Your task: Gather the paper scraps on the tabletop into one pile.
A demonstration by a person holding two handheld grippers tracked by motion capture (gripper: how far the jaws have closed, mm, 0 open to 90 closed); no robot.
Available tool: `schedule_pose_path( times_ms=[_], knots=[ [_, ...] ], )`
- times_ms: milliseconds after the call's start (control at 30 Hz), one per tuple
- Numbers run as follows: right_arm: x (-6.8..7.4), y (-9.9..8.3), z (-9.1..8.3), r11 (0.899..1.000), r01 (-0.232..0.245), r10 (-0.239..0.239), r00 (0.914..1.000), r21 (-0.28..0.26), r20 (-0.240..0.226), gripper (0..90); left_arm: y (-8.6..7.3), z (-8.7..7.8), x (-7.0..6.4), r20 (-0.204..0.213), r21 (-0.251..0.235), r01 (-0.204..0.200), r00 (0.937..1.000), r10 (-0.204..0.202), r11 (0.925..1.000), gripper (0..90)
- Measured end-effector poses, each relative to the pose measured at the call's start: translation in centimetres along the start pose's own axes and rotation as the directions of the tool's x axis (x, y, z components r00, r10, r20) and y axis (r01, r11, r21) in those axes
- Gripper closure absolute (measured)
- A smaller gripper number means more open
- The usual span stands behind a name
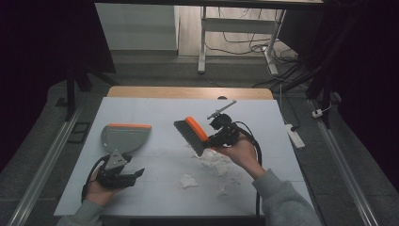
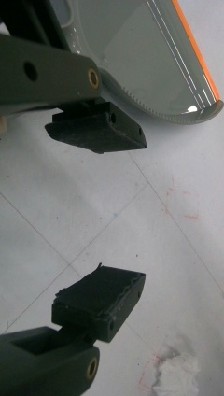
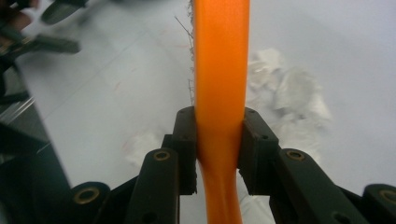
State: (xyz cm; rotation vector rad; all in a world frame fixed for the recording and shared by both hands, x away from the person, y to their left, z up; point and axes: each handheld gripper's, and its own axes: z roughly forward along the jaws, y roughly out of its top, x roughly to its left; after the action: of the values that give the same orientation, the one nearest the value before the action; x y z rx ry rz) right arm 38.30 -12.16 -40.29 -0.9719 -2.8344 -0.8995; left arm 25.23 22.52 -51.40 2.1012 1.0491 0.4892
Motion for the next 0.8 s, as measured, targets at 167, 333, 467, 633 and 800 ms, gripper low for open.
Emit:
schedule_pose_path(
  times_ms=[167,333,467,633,800],
  knots=[
    [2.7,-1.4,0.6,0.991,0.113,-0.11,0.9932,0.068,-0.036,70.5,-0.1,0.0,0.1,0.0,0.0,0.003,1.0,-0.003,1.0,32.2],
    [5.9,-3.0,1.8,0.938,0.283,-0.268,0.9582,0.2,-0.101,70.5,-0.1,0.1,0.2,0.001,0.004,0.008,1.0,-0.008,1.0,32.2],
    [7.1,-3.6,3.1,0.891,0.349,-0.328,0.9371,0.289,-0.12,70.5,-0.1,0.1,0.1,-0.001,0.006,0.007,1.0,-0.007,1.0,32.2],
    [7.6,-3.7,4.7,0.846,0.408,-0.381,0.9128,0.343,-0.147,70.5,-0.2,0.1,0.2,-0.002,0.007,0.01,0.9999,-0.01,0.9999,32.2],
    [7.9,-3.3,5.5,0.832,0.426,-0.411,0.9035,0.356,-0.122,70.5,-0.2,0.1,0.3,-0.002,0.009,0.01,1.0,-0.01,0.9999,32.2]
  ],
)
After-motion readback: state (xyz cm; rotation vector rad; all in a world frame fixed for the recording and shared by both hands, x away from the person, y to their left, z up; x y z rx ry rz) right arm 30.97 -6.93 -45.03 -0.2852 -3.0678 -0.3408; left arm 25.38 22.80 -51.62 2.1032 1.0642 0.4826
